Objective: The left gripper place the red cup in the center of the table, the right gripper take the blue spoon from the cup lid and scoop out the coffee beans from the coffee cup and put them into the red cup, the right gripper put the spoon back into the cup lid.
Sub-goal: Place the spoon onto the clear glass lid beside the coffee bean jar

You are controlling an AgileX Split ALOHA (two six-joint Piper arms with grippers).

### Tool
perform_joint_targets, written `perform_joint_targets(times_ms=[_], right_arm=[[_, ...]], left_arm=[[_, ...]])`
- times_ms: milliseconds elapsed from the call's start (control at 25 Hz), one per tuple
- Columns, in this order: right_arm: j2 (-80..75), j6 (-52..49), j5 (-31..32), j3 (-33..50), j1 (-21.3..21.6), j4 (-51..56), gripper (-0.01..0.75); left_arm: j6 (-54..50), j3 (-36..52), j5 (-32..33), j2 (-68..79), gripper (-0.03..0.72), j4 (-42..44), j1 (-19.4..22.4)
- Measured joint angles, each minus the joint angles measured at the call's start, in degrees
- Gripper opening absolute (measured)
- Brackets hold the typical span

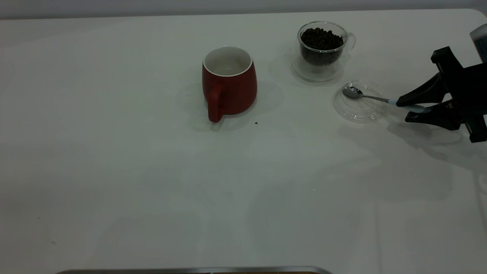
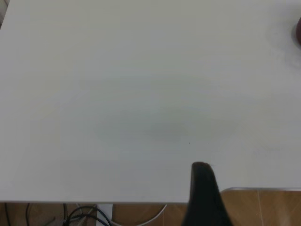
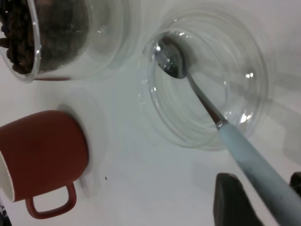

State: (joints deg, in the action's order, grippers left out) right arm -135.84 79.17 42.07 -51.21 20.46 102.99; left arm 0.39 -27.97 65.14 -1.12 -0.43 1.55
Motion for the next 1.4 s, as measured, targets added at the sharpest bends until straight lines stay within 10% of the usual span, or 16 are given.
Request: perform_joint_targets(times_ms=[320, 840, 1400], right_arm=[[0.00, -2.98, 0.07, 0.00, 0.00, 0.00, 0.480], [0.00, -15.39, -5.42, 0.00, 0.00, -9.00, 0.491], [17.35, -41.77, -14.40, 0.73, -6.48, -40.32, 0.493]], left_arm=[[0.00, 0.00, 0.00, 0.00, 0.577, 0.00, 0.00], [0.12, 0.00, 0.00, 0.00, 0.577, 0.00, 0.00], [0.12, 0.00, 0.00, 0.00, 0.577, 0.00, 0.00]])
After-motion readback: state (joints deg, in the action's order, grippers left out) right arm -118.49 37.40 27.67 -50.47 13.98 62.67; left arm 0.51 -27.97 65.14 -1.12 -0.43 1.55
